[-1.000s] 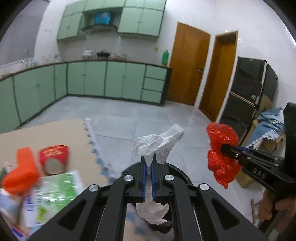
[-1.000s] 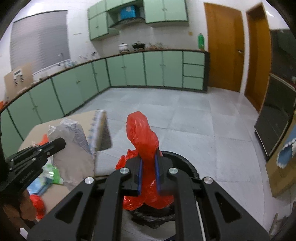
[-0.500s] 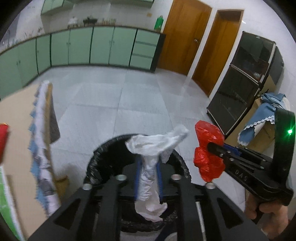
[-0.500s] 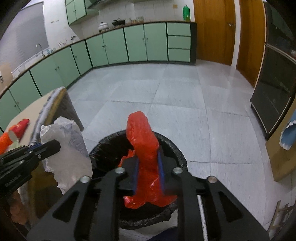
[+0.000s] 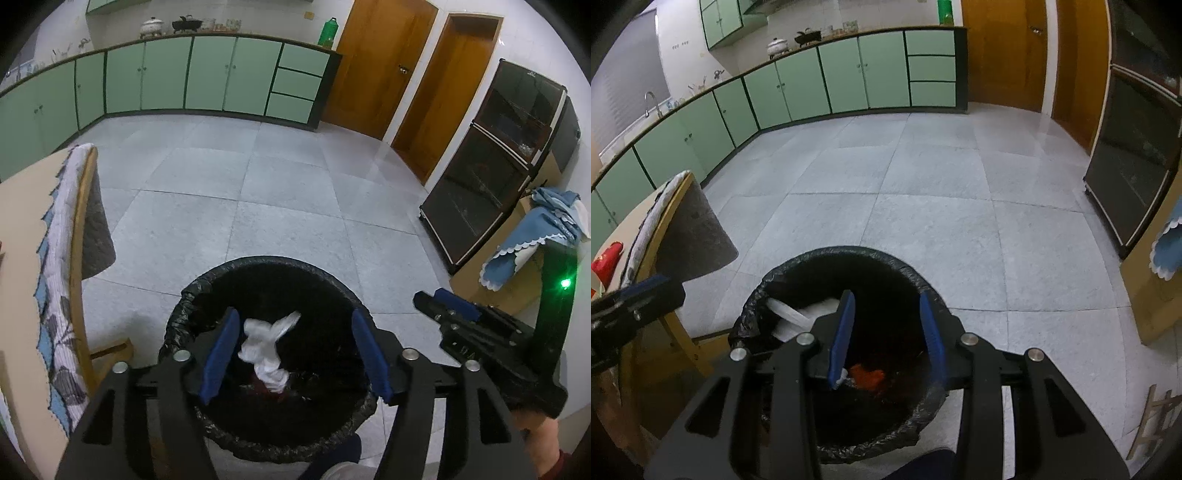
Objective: Collect trash
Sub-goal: 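Carry both bags over the black bin and open both tools to drop them, then return both tools to the table and grasp another red bag with the right tool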
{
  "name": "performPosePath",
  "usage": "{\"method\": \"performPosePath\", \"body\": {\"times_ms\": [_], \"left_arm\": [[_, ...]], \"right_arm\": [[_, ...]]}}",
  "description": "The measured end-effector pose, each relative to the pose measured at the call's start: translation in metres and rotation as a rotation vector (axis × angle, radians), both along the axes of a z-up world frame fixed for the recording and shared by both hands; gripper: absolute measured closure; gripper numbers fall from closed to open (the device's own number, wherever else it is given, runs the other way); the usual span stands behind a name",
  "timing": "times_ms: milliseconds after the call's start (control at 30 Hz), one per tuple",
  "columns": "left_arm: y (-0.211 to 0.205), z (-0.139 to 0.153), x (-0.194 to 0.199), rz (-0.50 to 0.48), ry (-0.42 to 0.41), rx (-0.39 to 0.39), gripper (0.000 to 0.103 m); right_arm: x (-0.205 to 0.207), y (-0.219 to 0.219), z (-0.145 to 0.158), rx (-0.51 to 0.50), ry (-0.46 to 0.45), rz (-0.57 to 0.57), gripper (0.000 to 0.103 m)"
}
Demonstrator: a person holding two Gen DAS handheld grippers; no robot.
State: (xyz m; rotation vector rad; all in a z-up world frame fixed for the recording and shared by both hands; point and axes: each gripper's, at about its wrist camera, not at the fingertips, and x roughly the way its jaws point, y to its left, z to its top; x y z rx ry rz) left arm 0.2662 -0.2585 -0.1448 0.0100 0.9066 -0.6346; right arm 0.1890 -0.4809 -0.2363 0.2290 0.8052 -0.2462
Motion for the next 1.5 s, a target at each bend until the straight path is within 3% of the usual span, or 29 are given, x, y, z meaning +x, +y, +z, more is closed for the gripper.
{"method": "performPosePath", "body": {"times_ms": [200, 267, 400, 533, 767, 1000, 1233, 1400, 1500], "left_arm": [[0.025, 0.029, -0.017, 0.045, -0.058, -0.031, 0.039], [0.042, 0.045, -0.029, 0.079, -0.105, -0.039, 0.033], [0.096, 0.08, -0.057, 0.162, -0.196, -0.05, 0.024], [0.167, 0.104, -0.09, 0.292, -0.275, -0.009, 0.023], [0.273, 0.109, -0.146, 0.492, -0.374, 0.119, 0.023], [0.346, 0.089, -0.187, 0.594, -0.372, 0.207, 0.023], [0.394, 0.061, -0.209, 0.666, -0.293, 0.153, 0.023], [0.414, 0.05, -0.219, 0.682, -0.272, 0.147, 0.023], [0.419, 0.045, -0.219, 0.679, -0.255, 0.144, 0.023]], "right_arm": [[-0.015, 0.005, 0.027, -0.006, -0.051, 0.004, 0.065], [-0.024, 0.014, 0.041, -0.011, -0.078, 0.008, 0.057], [-0.045, 0.045, 0.069, -0.037, -0.147, 0.028, 0.028], [-0.067, 0.087, 0.088, -0.037, -0.205, 0.073, 0.02], [-0.09, 0.181, 0.109, 0.001, -0.285, 0.211, 0.02], [-0.121, 0.275, 0.102, 0.042, -0.322, 0.387, 0.021], [-0.138, 0.356, 0.081, 0.019, -0.309, 0.498, 0.021], [-0.138, 0.383, 0.055, 0.02, -0.249, 0.538, 0.022], [-0.137, 0.39, 0.048, 0.029, -0.221, 0.565, 0.034]]}}
